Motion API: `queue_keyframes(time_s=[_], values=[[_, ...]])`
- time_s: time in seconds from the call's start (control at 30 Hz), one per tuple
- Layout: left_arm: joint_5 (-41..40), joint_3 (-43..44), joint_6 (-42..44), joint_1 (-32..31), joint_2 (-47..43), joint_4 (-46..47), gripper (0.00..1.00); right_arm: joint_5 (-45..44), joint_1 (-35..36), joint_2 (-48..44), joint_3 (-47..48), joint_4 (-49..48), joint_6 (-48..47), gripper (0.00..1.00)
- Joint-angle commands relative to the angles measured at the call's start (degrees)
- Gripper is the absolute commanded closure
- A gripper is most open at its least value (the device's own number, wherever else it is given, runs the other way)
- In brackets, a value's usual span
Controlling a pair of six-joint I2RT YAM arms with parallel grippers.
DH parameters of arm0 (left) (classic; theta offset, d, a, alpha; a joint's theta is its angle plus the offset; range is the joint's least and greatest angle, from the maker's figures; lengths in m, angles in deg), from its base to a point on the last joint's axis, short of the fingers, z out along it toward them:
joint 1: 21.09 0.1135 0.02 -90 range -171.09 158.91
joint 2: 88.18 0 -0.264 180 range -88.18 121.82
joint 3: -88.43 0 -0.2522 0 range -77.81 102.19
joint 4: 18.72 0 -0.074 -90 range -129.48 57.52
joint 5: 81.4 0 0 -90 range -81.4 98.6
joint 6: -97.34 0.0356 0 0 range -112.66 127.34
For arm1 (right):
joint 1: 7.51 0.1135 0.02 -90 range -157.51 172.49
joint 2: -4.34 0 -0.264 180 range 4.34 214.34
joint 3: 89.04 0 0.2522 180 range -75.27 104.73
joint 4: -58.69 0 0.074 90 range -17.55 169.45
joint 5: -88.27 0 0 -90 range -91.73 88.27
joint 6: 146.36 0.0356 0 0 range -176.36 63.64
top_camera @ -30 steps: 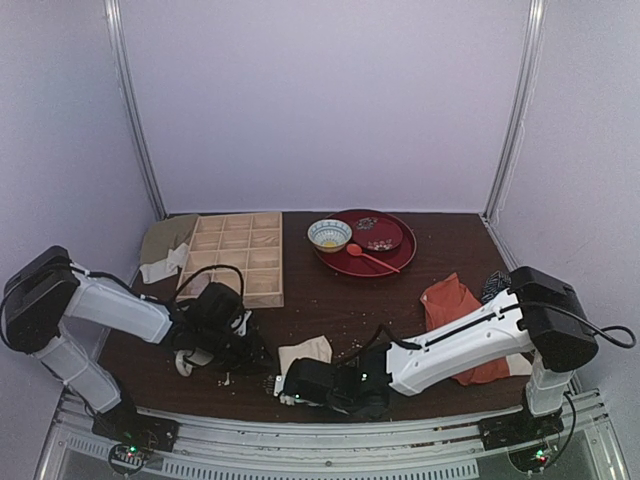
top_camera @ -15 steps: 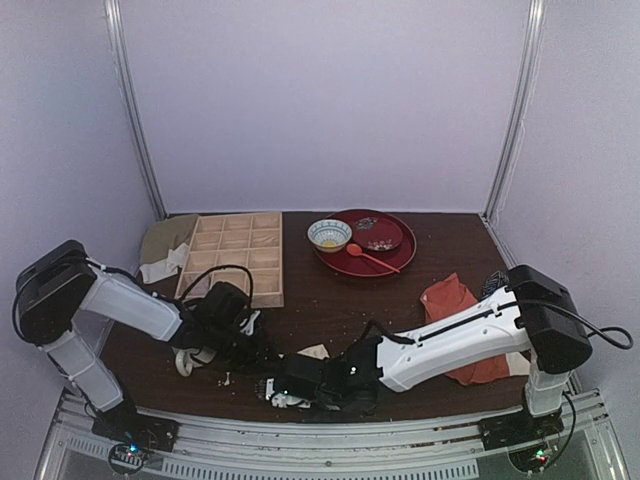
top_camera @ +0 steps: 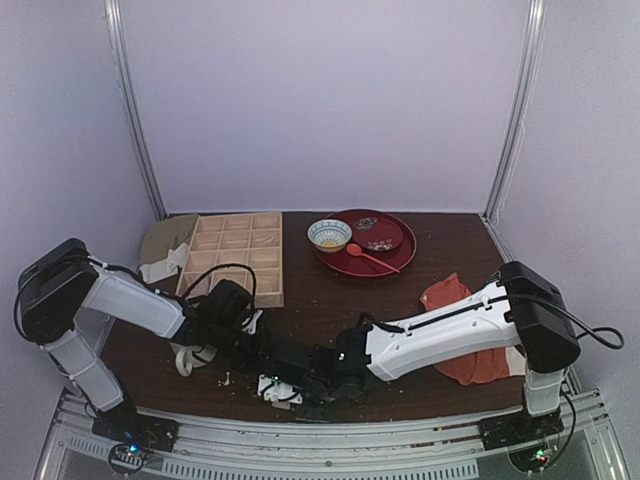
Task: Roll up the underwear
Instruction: Roll the underwear at the center of the board.
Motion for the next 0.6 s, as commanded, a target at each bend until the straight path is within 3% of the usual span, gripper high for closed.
queue_keyframes(time_s=[0.0, 0.57], values=[[-3.78, 0.19, 0.97, 0.17, 0.58, -4.78, 1.0, 12.65, -1.89, 3.17, 2.63, 6.69, 1.67, 1.0], [-4.69, -0.03, 1.24, 0.21, -0.69, -6.02, 1.0, 36.69, -12.05, 8.12, 5.08, 10.31, 6.51, 1.0]])
